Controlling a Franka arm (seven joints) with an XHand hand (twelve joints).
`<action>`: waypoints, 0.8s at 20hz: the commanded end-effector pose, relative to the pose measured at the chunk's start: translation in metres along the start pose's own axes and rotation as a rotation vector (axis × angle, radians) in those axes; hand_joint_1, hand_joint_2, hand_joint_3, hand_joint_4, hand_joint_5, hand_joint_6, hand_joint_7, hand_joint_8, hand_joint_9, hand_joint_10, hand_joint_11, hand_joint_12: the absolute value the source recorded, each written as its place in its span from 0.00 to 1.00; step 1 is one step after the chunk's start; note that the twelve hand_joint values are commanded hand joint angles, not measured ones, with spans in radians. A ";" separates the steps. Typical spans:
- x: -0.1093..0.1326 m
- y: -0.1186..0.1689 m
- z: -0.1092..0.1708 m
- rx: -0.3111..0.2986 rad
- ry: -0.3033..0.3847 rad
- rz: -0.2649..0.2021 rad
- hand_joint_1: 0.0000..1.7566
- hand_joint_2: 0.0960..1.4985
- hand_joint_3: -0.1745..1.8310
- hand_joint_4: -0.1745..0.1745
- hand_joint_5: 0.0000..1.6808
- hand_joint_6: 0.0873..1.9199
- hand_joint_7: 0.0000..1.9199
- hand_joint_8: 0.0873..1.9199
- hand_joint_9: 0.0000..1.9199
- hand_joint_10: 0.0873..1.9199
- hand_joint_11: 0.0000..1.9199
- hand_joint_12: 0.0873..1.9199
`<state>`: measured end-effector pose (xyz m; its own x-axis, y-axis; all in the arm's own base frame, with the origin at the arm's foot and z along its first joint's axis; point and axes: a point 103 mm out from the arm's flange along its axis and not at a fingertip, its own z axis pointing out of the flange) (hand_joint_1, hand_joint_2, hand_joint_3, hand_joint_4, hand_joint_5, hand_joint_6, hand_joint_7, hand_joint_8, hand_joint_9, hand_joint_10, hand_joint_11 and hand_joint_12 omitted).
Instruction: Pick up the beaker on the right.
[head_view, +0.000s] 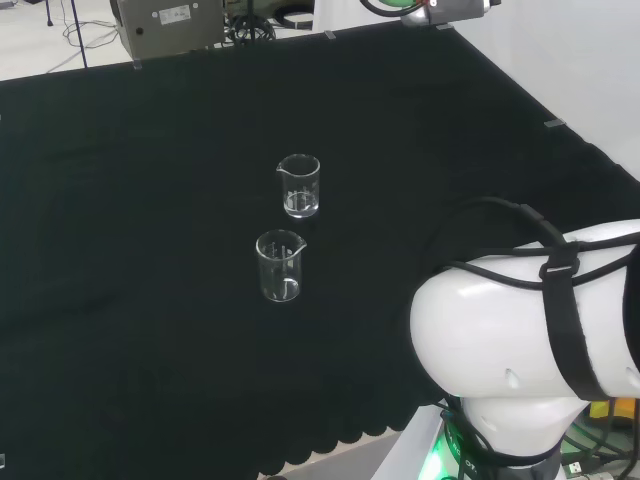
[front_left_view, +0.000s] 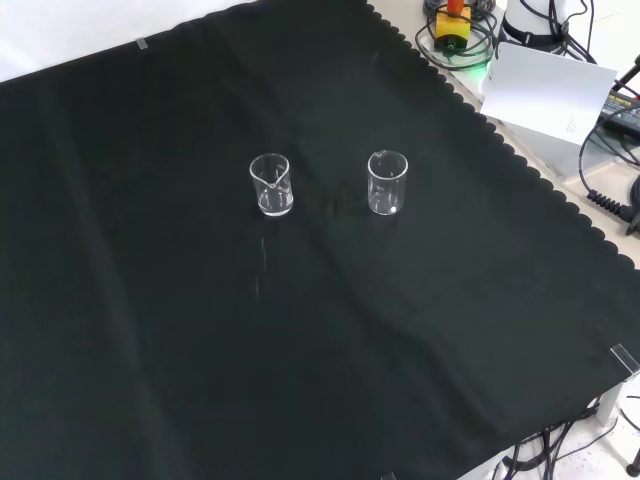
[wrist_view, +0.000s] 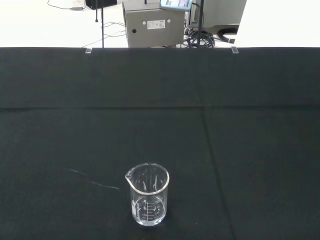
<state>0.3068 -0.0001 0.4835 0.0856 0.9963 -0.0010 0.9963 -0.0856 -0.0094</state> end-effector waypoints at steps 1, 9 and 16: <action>-0.001 0.000 0.000 -0.009 -0.006 0.001 0.10 0.72 0.32 0.49 0.22 0.00 0.02 0.23 0.08 0.29 0.00 0.63; -0.005 0.000 0.001 -0.009 -0.001 0.012 0.01 0.83 0.27 0.50 0.21 0.00 0.00 0.21 0.06 0.29 0.00 0.61; -0.024 0.007 0.019 0.008 0.024 0.056 0.01 0.84 0.27 0.50 0.21 0.00 0.01 0.21 0.06 0.29 0.00 0.61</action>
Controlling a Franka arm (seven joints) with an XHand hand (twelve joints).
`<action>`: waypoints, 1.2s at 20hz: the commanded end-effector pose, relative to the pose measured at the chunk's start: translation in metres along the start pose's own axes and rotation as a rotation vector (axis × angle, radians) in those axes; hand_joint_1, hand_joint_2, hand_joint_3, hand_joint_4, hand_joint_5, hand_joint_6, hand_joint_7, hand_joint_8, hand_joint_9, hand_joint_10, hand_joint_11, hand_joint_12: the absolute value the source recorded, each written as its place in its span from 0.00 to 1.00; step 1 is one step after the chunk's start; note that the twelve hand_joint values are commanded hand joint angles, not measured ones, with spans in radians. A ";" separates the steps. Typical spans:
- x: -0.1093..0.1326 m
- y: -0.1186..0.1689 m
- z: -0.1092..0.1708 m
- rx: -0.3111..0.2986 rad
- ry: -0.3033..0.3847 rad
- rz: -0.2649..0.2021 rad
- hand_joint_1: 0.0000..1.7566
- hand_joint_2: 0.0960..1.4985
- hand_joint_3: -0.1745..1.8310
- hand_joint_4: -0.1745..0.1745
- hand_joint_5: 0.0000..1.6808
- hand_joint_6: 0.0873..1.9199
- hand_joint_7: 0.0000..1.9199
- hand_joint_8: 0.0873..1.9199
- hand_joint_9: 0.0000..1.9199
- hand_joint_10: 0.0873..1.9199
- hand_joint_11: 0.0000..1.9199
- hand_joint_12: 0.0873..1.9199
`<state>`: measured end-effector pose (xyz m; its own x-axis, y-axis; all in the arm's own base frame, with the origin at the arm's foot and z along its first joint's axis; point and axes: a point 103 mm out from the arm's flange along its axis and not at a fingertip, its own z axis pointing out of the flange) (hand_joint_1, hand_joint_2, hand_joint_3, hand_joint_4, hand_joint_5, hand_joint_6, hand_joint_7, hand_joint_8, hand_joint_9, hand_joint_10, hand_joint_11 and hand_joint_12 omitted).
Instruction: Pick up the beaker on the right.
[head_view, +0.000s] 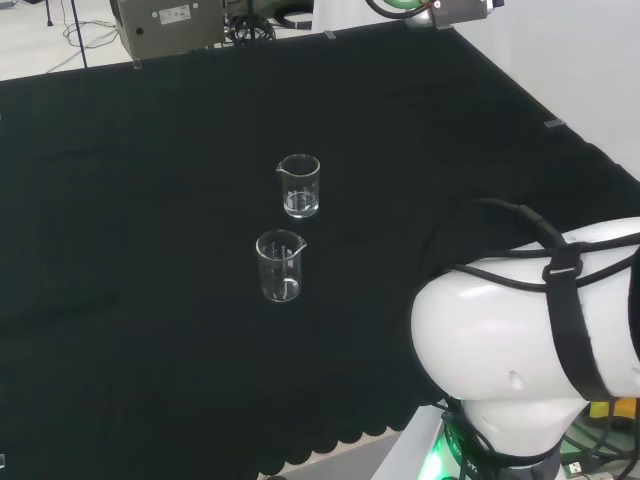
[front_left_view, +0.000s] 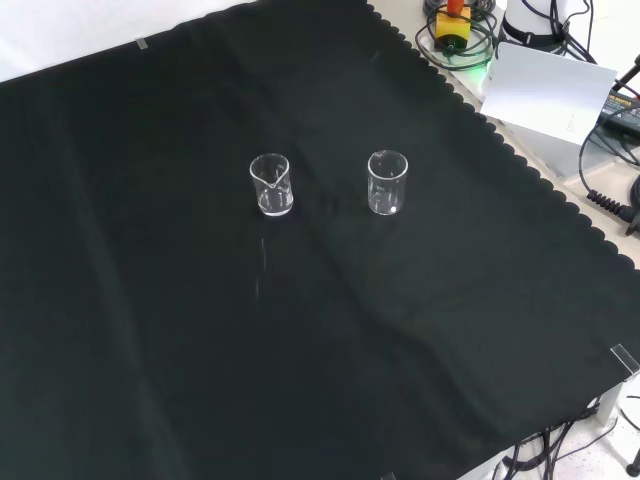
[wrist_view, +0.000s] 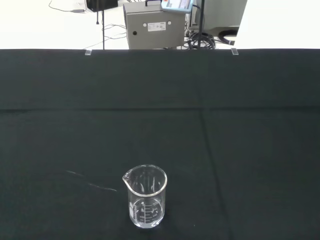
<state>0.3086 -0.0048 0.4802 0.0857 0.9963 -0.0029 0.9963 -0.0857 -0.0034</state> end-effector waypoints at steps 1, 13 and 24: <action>-0.022 0.006 0.020 0.018 0.028 0.062 0.01 0.84 0.27 0.50 0.21 0.00 0.01 0.21 0.06 0.29 0.00 0.61; -0.065 0.056 0.078 0.046 0.117 0.068 0.08 0.81 0.24 0.49 0.21 0.00 0.04 0.22 0.09 0.30 0.00 0.62; -0.070 0.106 0.150 0.078 0.177 0.035 0.11 0.78 0.23 0.48 0.19 0.00 0.08 0.25 0.12 0.31 0.00 0.61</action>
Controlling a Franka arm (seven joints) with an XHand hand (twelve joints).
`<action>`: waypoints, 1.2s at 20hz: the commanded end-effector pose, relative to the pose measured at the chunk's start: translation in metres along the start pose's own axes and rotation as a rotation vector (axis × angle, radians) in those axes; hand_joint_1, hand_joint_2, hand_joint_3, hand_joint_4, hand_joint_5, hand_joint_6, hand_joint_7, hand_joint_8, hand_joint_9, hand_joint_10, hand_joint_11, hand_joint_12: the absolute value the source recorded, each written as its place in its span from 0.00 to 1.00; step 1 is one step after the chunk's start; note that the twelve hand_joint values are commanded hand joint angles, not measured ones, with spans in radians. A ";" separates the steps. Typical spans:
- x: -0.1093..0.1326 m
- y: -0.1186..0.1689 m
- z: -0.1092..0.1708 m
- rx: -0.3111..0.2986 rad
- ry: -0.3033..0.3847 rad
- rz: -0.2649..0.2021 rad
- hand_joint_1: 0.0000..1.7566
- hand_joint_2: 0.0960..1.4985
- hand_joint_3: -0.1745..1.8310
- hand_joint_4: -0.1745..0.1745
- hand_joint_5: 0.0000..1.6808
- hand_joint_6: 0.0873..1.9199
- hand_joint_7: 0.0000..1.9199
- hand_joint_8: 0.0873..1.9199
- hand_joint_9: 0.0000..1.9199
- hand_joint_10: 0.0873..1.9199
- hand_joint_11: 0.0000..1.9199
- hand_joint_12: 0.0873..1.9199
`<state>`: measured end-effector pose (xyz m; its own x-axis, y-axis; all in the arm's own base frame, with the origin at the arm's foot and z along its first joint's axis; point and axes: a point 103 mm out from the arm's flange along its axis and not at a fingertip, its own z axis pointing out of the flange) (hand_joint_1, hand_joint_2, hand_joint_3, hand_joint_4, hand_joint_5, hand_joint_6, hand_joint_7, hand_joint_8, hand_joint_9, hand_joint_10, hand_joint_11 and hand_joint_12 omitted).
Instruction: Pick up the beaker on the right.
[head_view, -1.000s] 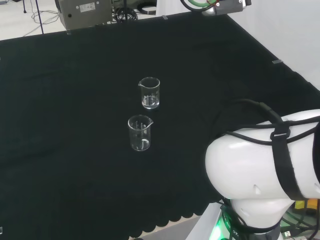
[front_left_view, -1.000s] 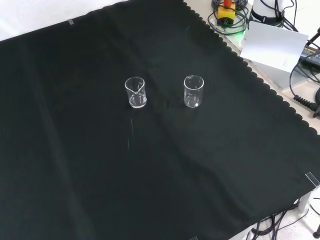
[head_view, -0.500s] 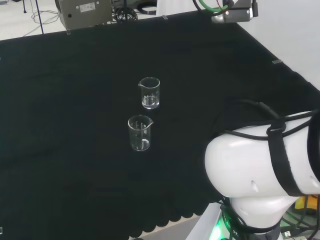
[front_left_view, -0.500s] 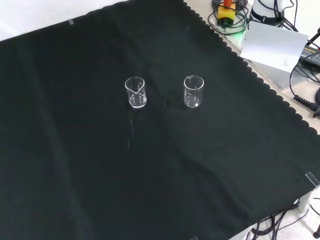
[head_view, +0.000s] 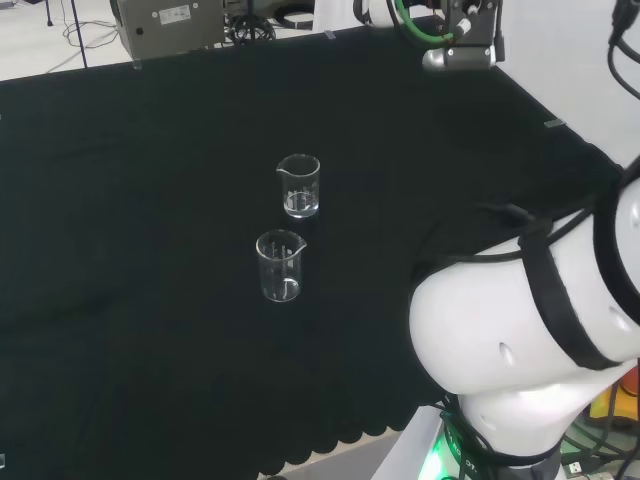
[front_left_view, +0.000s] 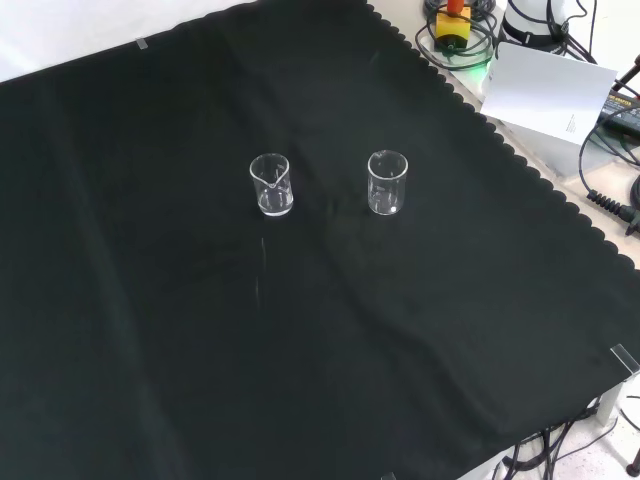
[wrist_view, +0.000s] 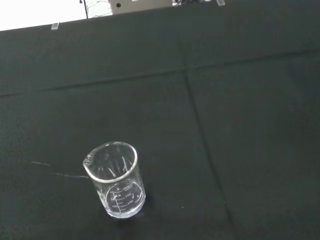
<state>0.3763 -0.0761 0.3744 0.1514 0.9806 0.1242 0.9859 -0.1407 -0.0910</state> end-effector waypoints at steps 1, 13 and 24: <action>-0.007 0.038 0.047 0.003 0.052 -0.030 0.12 0.77 0.22 0.48 0.19 0.00 0.09 0.25 0.13 0.31 0.00 0.62; -0.004 0.058 0.123 0.099 0.135 -0.079 0.17 0.72 0.22 0.46 0.20 0.00 0.10 0.28 0.15 0.32 0.00 0.65; -0.014 0.065 0.168 0.145 0.201 -0.084 0.25 0.64 0.20 0.46 0.20 0.00 0.09 0.29 0.15 0.32 0.00 0.65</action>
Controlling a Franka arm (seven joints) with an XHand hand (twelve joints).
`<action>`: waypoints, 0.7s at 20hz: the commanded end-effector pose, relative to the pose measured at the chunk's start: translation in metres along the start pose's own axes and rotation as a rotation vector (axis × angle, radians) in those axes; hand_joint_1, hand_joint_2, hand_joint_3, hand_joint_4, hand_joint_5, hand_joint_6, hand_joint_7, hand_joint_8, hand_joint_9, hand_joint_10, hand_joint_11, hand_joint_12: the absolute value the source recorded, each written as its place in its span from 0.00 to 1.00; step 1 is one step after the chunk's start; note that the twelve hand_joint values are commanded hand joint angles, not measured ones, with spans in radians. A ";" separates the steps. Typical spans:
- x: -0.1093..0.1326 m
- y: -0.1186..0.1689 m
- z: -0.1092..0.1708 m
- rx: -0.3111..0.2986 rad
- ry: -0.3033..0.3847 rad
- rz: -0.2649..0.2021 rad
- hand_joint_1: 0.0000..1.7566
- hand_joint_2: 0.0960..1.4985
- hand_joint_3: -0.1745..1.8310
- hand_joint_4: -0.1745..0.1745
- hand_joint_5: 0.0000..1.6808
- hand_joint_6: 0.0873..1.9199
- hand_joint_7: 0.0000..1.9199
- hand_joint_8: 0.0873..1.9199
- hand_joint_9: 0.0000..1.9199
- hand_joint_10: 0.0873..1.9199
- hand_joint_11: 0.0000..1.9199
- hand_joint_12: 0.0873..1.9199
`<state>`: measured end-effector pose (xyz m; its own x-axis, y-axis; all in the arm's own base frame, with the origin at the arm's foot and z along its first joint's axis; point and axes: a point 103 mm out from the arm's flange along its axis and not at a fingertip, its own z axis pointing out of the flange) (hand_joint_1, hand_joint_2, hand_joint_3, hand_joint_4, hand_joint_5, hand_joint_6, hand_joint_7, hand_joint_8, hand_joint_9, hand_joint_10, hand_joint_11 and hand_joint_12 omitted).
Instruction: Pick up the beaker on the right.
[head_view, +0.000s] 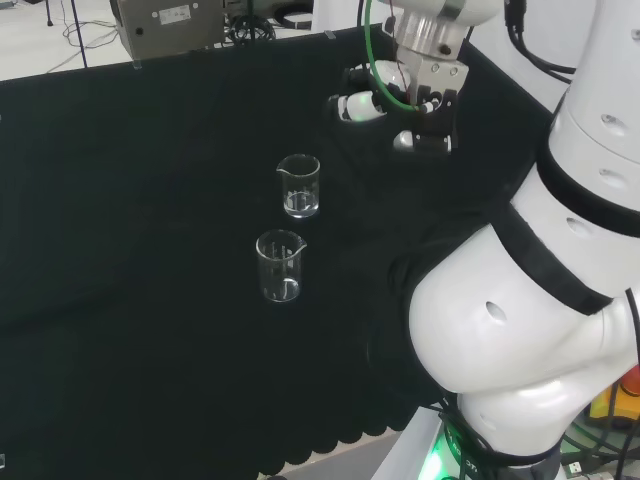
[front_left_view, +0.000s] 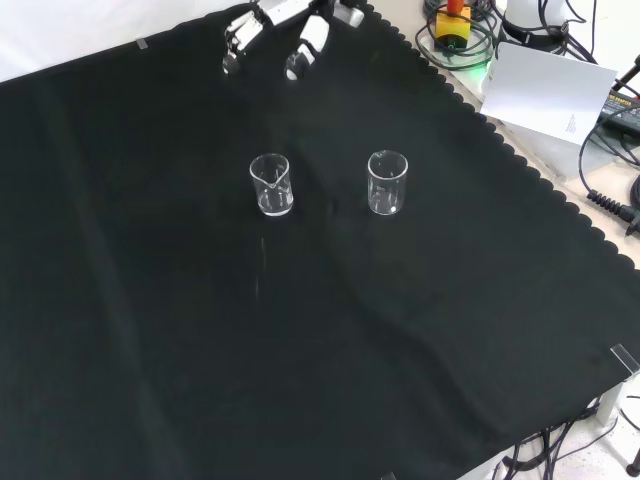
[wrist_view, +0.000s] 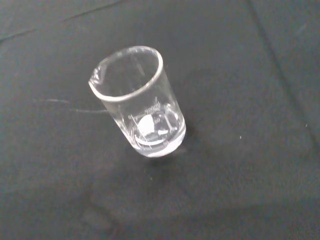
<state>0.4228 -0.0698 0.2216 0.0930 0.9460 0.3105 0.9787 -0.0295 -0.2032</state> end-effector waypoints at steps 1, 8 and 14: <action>-0.013 0.009 0.019 0.012 0.022 -0.002 0.27 0.63 0.20 0.46 0.20 0.00 0.09 0.29 0.15 0.32 0.00 0.65; -0.015 0.017 0.038 0.048 0.024 -0.017 0.34 0.58 0.19 0.45 0.19 0.00 0.09 0.29 0.15 0.32 0.00 0.65; -0.018 0.023 0.056 0.083 0.028 -0.009 0.37 0.55 0.20 0.45 0.19 0.00 0.09 0.30 0.16 0.32 0.00 0.65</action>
<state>0.4260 -0.0796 0.1987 0.0907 0.9526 0.2905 0.9720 -0.0212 -0.2340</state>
